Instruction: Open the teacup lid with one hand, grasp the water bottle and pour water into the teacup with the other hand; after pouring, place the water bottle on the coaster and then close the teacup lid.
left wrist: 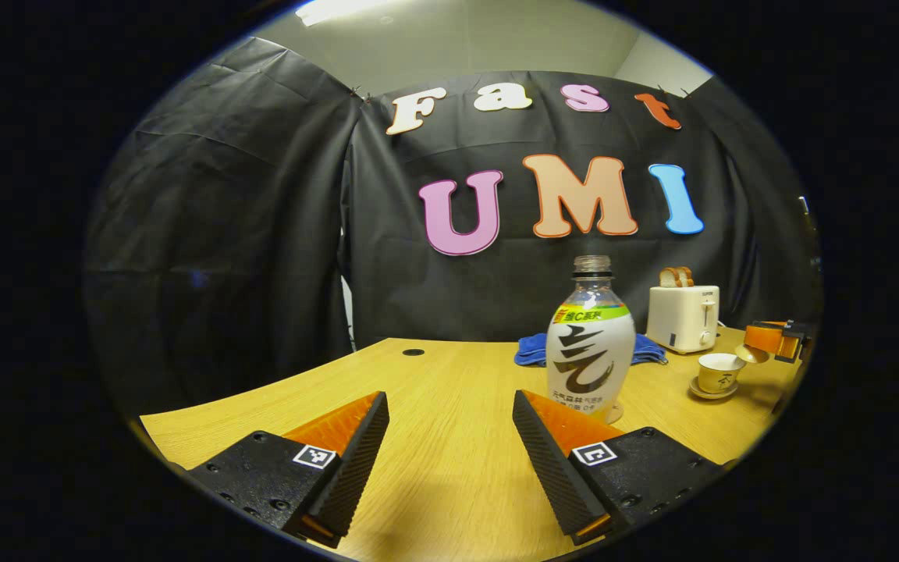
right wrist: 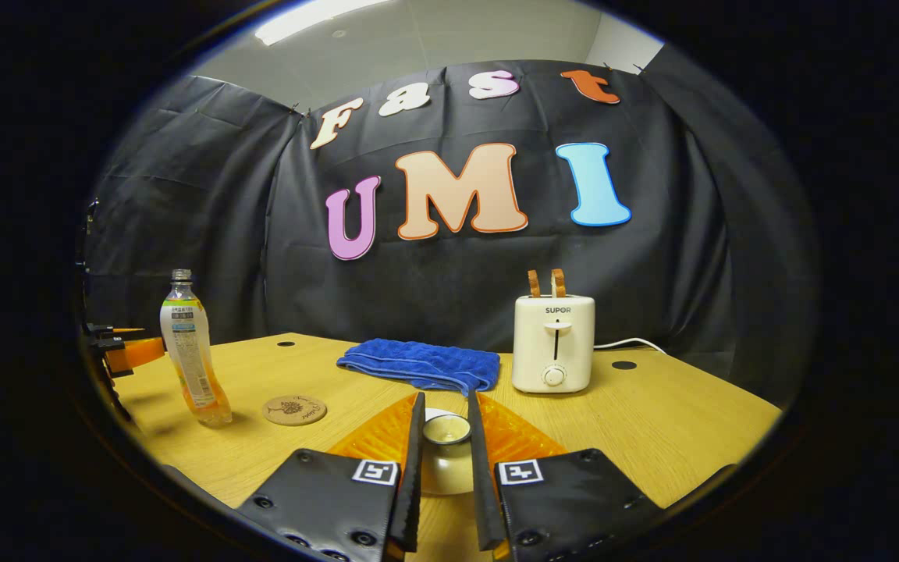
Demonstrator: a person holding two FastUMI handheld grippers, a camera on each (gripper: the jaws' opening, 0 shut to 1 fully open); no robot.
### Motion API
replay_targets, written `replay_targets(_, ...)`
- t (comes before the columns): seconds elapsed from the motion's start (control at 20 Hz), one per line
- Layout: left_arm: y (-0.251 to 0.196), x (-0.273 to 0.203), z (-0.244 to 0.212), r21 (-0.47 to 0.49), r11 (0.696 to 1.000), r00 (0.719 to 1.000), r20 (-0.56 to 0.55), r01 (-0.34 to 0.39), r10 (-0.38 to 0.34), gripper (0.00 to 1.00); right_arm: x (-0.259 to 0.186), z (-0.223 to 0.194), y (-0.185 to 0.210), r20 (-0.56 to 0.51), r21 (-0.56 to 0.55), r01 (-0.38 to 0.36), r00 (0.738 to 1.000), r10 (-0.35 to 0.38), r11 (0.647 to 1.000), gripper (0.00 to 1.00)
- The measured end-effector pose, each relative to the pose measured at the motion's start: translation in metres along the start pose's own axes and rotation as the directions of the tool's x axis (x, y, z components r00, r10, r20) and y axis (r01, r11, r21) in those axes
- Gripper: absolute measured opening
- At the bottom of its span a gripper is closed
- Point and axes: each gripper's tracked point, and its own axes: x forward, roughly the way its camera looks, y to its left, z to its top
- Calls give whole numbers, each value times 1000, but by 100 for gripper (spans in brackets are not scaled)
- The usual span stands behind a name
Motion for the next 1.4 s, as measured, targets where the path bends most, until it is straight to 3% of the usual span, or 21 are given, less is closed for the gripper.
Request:
replay_targets(0.25, -30, -15, 0, -5, 986, 986, 5, 166, -166, 94, -11, 1, -12, 4, -1, 32, 999, -32, 1000, 34)
replay_targets(0.55, -58, -19, -4, -10, 962, 962, -7, 271, -271, 93, -25, 2, -24, 7, -2, 65, 998, -64, 998, 34)
replay_targets(1.4, -114, 35, -26, -46, 933, 925, -124, 356, -359, 94, -57, 6, -59, 13, -4, 131, 991, -131, 991, 33)
